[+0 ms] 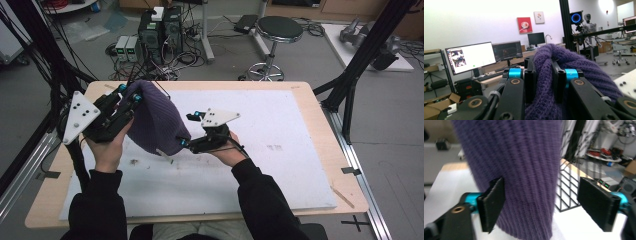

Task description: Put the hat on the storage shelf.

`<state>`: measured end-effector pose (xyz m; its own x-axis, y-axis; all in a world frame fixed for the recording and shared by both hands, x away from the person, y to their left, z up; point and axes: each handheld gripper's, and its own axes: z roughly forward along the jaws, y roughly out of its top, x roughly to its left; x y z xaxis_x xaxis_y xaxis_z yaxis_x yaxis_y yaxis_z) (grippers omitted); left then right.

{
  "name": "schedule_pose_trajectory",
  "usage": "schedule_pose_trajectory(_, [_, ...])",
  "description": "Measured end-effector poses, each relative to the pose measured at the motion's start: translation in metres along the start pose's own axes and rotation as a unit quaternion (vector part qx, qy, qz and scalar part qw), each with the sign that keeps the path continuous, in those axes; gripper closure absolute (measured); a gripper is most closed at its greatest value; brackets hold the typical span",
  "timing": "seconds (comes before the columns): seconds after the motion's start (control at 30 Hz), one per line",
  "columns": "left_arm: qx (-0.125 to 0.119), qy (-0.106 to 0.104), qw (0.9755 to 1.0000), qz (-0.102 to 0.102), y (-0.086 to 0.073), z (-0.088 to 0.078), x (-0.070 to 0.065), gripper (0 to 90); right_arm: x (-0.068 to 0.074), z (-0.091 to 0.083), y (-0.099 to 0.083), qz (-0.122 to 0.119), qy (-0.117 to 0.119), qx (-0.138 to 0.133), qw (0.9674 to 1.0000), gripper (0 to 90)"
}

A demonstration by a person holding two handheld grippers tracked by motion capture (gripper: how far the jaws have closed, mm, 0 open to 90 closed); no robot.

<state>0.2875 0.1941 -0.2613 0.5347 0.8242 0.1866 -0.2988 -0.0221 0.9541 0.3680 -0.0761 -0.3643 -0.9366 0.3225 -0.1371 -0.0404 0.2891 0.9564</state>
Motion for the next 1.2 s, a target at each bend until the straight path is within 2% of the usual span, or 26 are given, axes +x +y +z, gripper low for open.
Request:
schedule_pose_trajectory(0.03, [-0.001, 0.000, 1.0000, -0.002, 0.000, 0.001, -0.001, 77.4, 0.005, 0.005, 0.001, -0.008, 0.004, 0.006, 0.9999, 24.0])
schedule_pose_trajectory(0.13, [-0.003, -0.001, 1.0000, -0.005, 0.000, 0.002, -0.003, 77.4, 0.010, 0.011, 0.002, -0.016, -0.002, 0.006, 0.9998, 31.9])
schedule_pose_trajectory(0.17, [-0.002, -0.002, 1.0000, -0.003, 0.000, 0.002, -0.003, 77.4, 0.010, 0.011, 0.002, -0.016, -0.002, 0.006, 0.9998, 31.9])
schedule_pose_trajectory(0.2, [-0.002, -0.001, 1.0000, -0.002, 0.000, 0.002, -0.003, 77.4, 0.012, 0.013, 0.004, -0.017, -0.006, 0.008, 0.9998, 44.7])
schedule_pose_trajectory(0.3, [0.002, 0.002, 1.0000, 0.002, 0.000, 0.002, -0.003, 77.4, 0.015, 0.013, 0.006, -0.012, -0.017, 0.011, 0.9997, 65.6])
schedule_pose_trajectory(0.37, [0.005, 0.008, 0.9999, 0.010, 0.000, 0.002, -0.002, 77.4, 0.015, 0.011, 0.007, -0.018, -0.020, 0.013, 0.9995, 73.1])
schedule_pose_trajectory(0.47, [0.006, 0.018, 0.9998, 0.009, -0.002, -0.001, 0.002, 77.3, 0.014, 0.007, 0.008, -0.015, -0.023, 0.017, 0.9995, 76.4])
schedule_pose_trajectory(0.57, [0.010, 0.028, 0.9995, 0.009, -0.003, -0.003, 0.008, 77.4, 0.008, 0.000, 0.010, 0.000, -0.027, 0.010, 0.9996, 79.1])
schedule_pose_trajectory(0.67, [0.014, 0.039, 0.9990, 0.014, -0.003, -0.006, 0.014, 77.4, 0.004, -0.003, 0.010, 0.013, -0.028, 0.008, 0.9995, 79.9])
schedule_pose_trajectory(0.7, [0.017, 0.044, 0.9987, 0.017, -0.003, -0.007, 0.016, 77.4, 0.002, -0.004, 0.009, 0.013, -0.031, 0.008, 0.9994, 80.2])
schedule_pose_trajectory(0.73, [0.019, 0.048, 0.9985, 0.019, -0.003, -0.007, 0.017, 77.6, -0.001, -0.005, 0.009, 0.025, -0.036, 0.009, 0.9990, 80.3])
schedule_pose_trajectory(0.8, [0.022, 0.059, 0.9978, 0.022, -0.003, -0.009, 0.020, 77.8, -0.004, -0.007, 0.009, 0.034, -0.044, 0.009, 0.9984, 80.7])
schedule_pose_trajectory(0.9, [0.026, 0.073, 0.9965, 0.032, -0.004, -0.011, 0.023, 77.9, -0.006, -0.008, 0.010, 0.039, -0.054, 0.009, 0.9977, 81.2])
schedule_pose_trajectory(1.0, [0.028, 0.084, 0.9951, 0.044, -0.002, -0.015, 0.026, 78.0, -0.008, -0.006, 0.014, 0.050, -0.068, 0.017, 0.9963, 81.8])
schedule_pose_trajectory(1.2, [0.023, 0.110, 0.9929, 0.040, 0.006, -0.021, 0.042, 78.2, -0.009, 0.008, 0.033, 0.057, -0.068, 0.025, 0.9958, 82.1])
